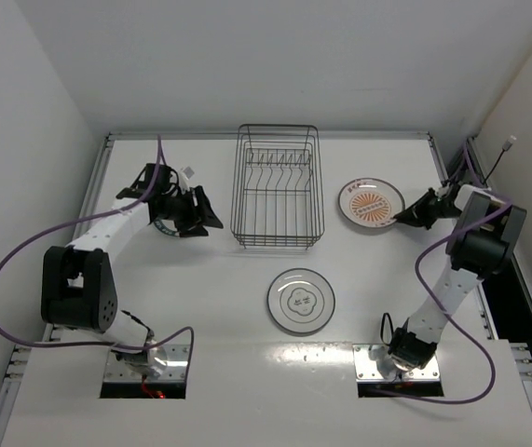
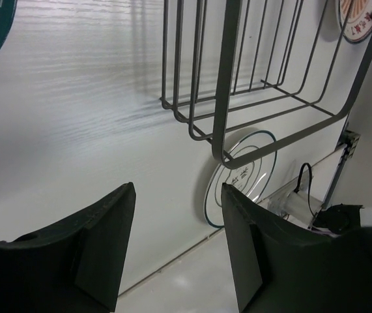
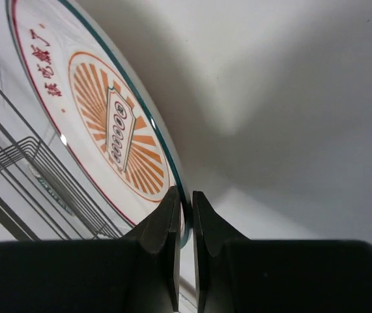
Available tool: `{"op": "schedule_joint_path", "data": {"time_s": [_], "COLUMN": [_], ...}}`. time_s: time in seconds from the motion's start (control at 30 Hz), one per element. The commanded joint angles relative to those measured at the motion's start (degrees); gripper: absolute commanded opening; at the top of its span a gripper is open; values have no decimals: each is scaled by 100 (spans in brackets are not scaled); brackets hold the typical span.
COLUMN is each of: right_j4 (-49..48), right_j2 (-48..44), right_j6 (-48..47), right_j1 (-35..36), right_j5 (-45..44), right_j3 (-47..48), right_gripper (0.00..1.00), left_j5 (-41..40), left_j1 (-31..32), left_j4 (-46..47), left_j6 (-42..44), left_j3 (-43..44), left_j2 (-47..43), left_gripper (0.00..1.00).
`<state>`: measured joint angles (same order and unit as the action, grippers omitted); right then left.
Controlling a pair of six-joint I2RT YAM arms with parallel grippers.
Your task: Load the plates into the dish rack
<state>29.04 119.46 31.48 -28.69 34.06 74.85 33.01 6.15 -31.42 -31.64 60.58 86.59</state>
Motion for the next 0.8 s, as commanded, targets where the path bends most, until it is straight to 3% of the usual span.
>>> {"op": "schedule_joint_path", "data": {"time_s": [0.0,0.17,0.37,0.63,0.77], "right_j4": [164,-38,251,630,691], "right_j2": [-597,-1933,-2857,-2963,-2499], "right_j6": [-257,-64,164,174,174], "right_j1": [3,169,793,2392,3140], "right_j5": [-409,-698,-1674,-3141,-3731], "right_j3": [75,-5,776,1779,2209], "right_gripper": [0,0,0,0,0], "left_j5": [-58,-128,-479,-594,-656], "left_j1": [-114,-167,-167,-167,-167], "left_j4": [-74,-136,-373,-426,-479], "left_j6": [61,61,114,114,114], "left_j3": [174,279,454,455,455], "left_j2": [60,174,280,341,341], "left_gripper": [52,52,52,52,52]}}
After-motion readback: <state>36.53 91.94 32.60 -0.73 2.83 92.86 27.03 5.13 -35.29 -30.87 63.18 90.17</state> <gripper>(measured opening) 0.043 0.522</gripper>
